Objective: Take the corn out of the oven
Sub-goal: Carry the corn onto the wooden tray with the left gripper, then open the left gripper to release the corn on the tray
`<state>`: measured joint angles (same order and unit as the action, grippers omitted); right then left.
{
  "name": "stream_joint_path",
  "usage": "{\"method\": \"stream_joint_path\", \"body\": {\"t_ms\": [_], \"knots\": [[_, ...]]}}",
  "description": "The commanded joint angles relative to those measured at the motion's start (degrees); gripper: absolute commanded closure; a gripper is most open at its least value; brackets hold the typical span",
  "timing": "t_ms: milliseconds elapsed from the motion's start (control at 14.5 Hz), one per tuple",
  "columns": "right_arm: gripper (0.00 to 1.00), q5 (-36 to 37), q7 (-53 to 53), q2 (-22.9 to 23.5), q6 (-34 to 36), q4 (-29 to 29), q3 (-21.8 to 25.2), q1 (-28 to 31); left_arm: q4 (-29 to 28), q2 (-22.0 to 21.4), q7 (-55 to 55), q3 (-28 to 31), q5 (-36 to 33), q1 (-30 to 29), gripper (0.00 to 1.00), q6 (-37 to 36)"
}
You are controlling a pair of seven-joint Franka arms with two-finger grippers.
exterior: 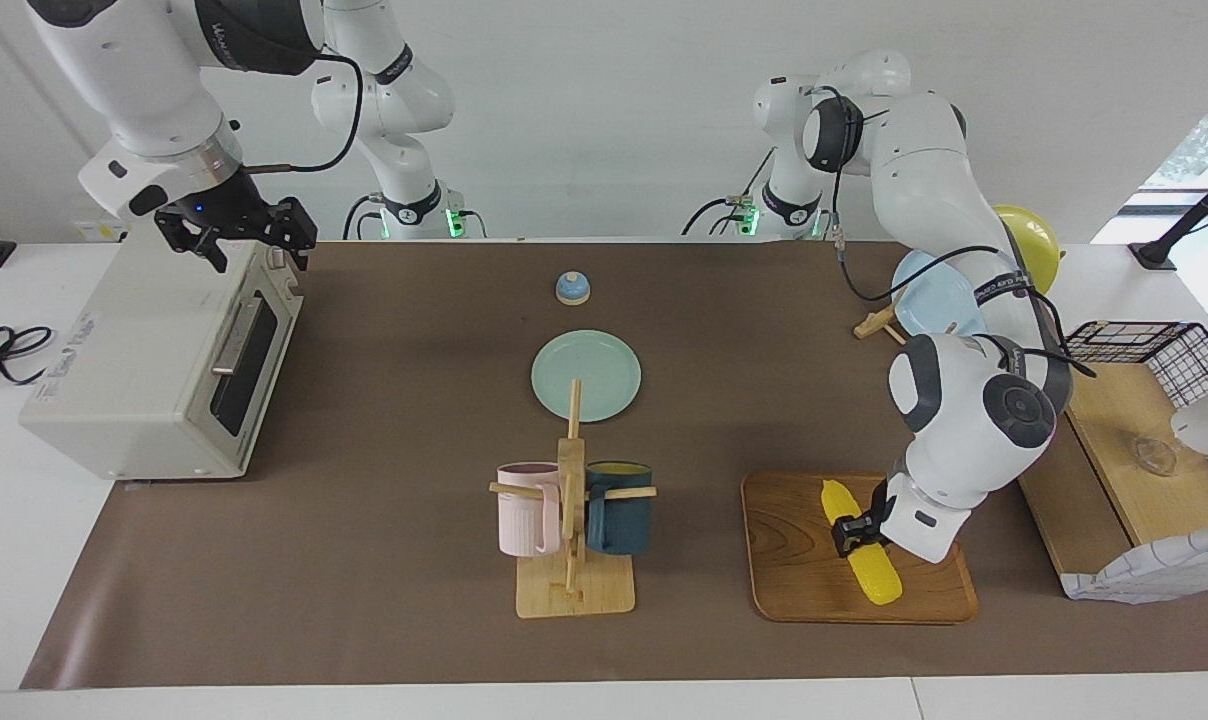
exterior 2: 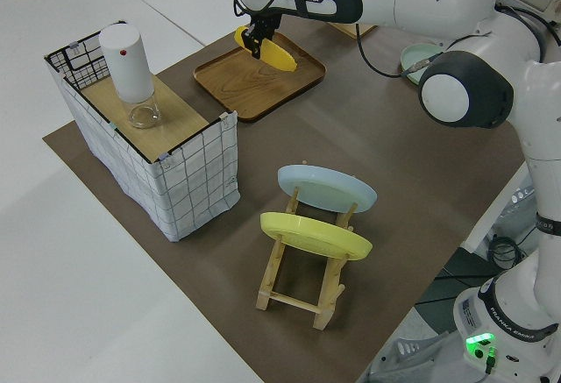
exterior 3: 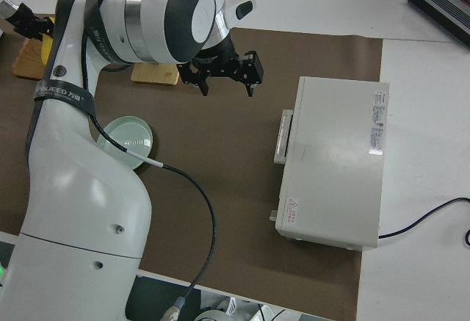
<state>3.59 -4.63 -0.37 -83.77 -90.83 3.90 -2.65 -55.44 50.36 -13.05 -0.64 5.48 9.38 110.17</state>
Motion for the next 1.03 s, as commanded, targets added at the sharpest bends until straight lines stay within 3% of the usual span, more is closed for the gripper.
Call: {"method": "stream_joint_path", "body": {"t_ms": [0,207,275,344,688,964], "knots": [[0.0,-0.87,0.85,0.37,1.42,1.36,-0.3,0.28,2.97,2.11,1.36,-0.07,-0.3,-0.06,1.0,1.19],[0.0,-0.87,1.02,-0.15,3.79,1.27,0.05,-0.33,1.91,1.94,2.41,0.02,-1.34,0.55,1.0,3.12],[0.0,-0.87,0.93,-0.16,3.7,1.36,0.23,-0.42,1.74,1.76,2.68,-0.15,-2.4,0.64,0.62,3.04],[0.0,-0.87,0.93,-0.16,3.27,1.45,0.32,-0.42,0.78,1.41,2.86,-0.07,-2.49,0.64,0.01,3.21],[0.0,-0.69,0.93,0.19,2.91,1.63,0.32,0.19,0.15,0.36,2.95,-0.33,-1.97,0.29,0.0,2.25],[0.0,-0.96,0.85,0.02,2.82,1.63,0.41,0.28,-6.06,-7.18,2.16,-0.33,-1.7,0.2,0.0,0.58]]}}
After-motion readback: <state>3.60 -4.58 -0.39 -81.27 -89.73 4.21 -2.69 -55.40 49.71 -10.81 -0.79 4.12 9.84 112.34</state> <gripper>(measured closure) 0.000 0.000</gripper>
